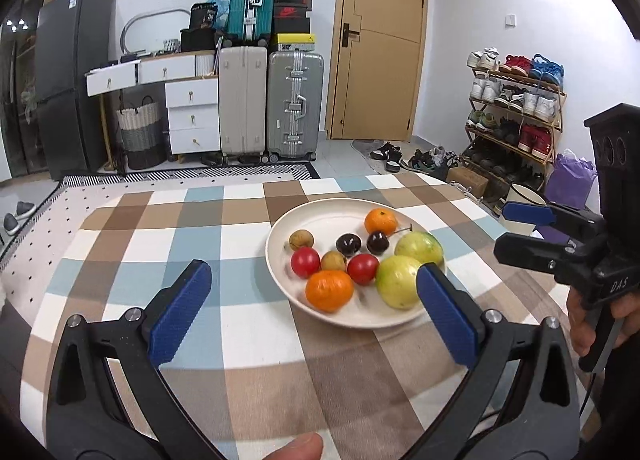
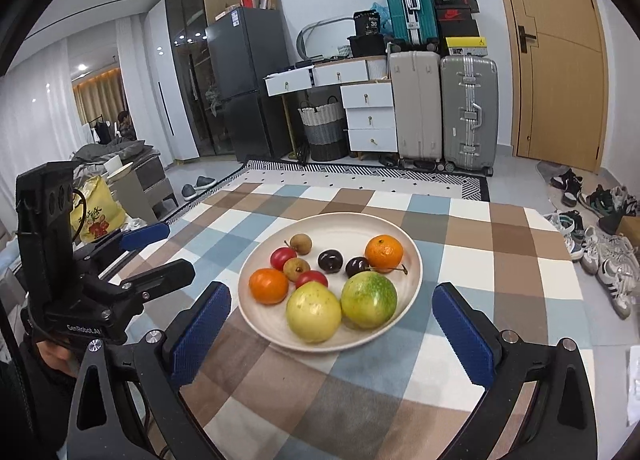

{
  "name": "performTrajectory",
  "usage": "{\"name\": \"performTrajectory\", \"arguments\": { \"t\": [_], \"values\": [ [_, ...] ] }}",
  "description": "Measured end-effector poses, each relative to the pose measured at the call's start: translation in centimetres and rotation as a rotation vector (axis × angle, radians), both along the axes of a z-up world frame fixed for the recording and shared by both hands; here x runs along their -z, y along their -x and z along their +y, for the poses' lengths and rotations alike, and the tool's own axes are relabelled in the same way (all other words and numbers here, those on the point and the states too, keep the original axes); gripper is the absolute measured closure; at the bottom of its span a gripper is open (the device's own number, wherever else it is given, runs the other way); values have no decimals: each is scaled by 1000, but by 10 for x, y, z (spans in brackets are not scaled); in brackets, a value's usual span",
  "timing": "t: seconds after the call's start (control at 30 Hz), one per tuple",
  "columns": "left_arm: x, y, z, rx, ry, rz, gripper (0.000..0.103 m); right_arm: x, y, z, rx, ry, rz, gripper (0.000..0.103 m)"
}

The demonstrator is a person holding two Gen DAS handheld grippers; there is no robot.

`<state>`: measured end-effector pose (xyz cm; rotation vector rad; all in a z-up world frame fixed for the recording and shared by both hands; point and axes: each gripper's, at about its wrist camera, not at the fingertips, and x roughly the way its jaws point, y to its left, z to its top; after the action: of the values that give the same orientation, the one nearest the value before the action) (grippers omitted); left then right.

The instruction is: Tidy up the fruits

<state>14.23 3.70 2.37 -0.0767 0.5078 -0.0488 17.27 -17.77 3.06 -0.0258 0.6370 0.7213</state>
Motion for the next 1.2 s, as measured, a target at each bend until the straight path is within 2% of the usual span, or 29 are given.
{"name": "performTrajectory", "arguments": {
  "t": [0.33,0.5,0.63,1.0,1.2],
  "values": [
    [2,40,-4,-2,27,-14,1,2,29,-15,-11,-7,-31,1],
    [8,41,-6,-32,10,-39,1,12,32,-20,-8,-26,-49,1],
    [16,34,-5,-43,29,-31,1,19,33,-21,-14,-28,-61,1],
    [19,30,-5,-50,21,-39,1,16,39,-21,-11,-47,-141,1],
    [18,30,-7,-38,10,-43,1,24,42,-14,-22,-5,-159,1]
  ]
}}
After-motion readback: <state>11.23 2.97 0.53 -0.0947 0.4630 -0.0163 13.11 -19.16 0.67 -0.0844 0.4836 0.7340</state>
